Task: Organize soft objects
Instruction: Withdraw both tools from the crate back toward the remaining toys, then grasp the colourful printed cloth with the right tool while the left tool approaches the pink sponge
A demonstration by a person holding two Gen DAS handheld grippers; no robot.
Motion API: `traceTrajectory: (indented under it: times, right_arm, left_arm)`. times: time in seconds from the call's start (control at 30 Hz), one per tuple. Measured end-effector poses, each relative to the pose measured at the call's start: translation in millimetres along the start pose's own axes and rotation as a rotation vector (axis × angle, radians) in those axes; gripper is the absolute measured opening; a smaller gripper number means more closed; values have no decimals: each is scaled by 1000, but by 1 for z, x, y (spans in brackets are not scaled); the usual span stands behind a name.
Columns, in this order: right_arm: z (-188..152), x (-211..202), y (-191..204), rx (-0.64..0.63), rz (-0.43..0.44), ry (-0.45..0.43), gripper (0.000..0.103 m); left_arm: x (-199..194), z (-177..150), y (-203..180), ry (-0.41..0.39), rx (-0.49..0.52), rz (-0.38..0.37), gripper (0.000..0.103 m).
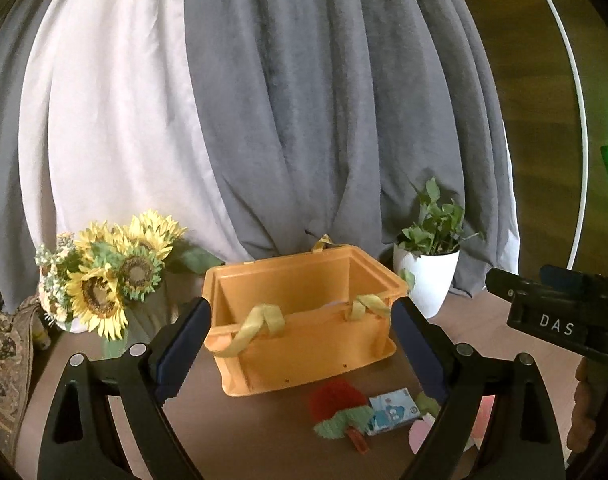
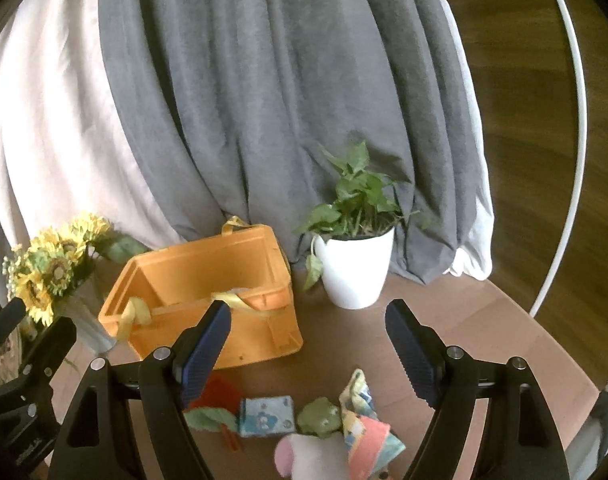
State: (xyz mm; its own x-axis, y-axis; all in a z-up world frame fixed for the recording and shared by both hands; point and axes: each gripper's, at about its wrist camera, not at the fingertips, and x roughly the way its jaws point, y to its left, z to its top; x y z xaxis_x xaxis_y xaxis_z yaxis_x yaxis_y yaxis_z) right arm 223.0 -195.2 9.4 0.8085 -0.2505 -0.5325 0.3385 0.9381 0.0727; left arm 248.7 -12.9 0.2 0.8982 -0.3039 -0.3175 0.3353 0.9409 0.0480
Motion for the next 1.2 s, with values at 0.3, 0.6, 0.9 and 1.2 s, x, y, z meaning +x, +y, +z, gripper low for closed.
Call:
traceTrajectory:
  times: [0.3,0.6,0.9,1.2]
  right_arm:
    - [-28,-11,-15,-31,20,18,80]
    - [-54,-4,-29,-56,54,75,80]
    - [-77,20,-49,-55,93,167,80]
    - [-100,53,-69,-42,152,273,80]
  left_arm:
    - [-12,-27,-19,47,-2,33,92]
    - [-8,-52,-37,121,4,31,92]
    - [7,-76,-61,213,8,26,92]
    - [20,-97,-85,284,4,9,92]
